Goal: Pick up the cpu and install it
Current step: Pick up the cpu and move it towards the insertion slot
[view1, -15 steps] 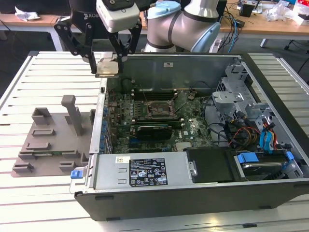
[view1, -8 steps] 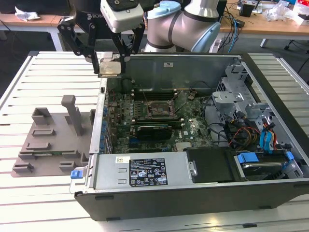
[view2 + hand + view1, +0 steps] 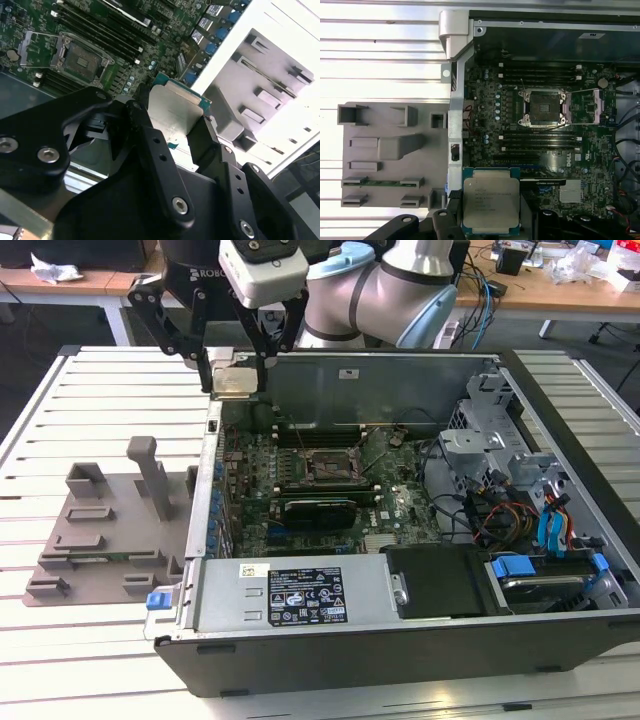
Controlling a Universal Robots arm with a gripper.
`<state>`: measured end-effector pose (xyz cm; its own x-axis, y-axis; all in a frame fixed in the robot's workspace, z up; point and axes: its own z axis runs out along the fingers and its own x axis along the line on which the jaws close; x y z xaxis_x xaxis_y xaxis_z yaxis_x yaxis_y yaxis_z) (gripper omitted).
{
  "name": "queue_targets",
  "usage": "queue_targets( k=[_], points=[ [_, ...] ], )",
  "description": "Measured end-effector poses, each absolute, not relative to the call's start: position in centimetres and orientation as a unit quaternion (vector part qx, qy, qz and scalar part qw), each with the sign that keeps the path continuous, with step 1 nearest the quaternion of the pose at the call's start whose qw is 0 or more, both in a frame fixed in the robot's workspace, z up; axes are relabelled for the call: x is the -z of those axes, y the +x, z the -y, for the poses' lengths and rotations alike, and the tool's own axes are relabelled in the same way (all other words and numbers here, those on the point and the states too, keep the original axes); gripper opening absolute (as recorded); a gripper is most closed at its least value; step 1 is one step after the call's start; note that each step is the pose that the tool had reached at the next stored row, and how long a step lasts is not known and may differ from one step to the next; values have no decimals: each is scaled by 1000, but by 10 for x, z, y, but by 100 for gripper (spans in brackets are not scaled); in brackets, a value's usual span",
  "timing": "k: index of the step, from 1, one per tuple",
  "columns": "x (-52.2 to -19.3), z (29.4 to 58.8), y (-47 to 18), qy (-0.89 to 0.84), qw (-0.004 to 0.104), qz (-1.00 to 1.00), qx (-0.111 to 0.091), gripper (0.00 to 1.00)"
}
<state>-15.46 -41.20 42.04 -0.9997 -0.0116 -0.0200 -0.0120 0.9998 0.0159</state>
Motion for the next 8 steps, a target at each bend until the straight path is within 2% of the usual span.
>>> queue_targets(
  k=[8],
  points=[
    [-420, 412, -146, -6, 10, -1000, -8, 55]
  ],
)
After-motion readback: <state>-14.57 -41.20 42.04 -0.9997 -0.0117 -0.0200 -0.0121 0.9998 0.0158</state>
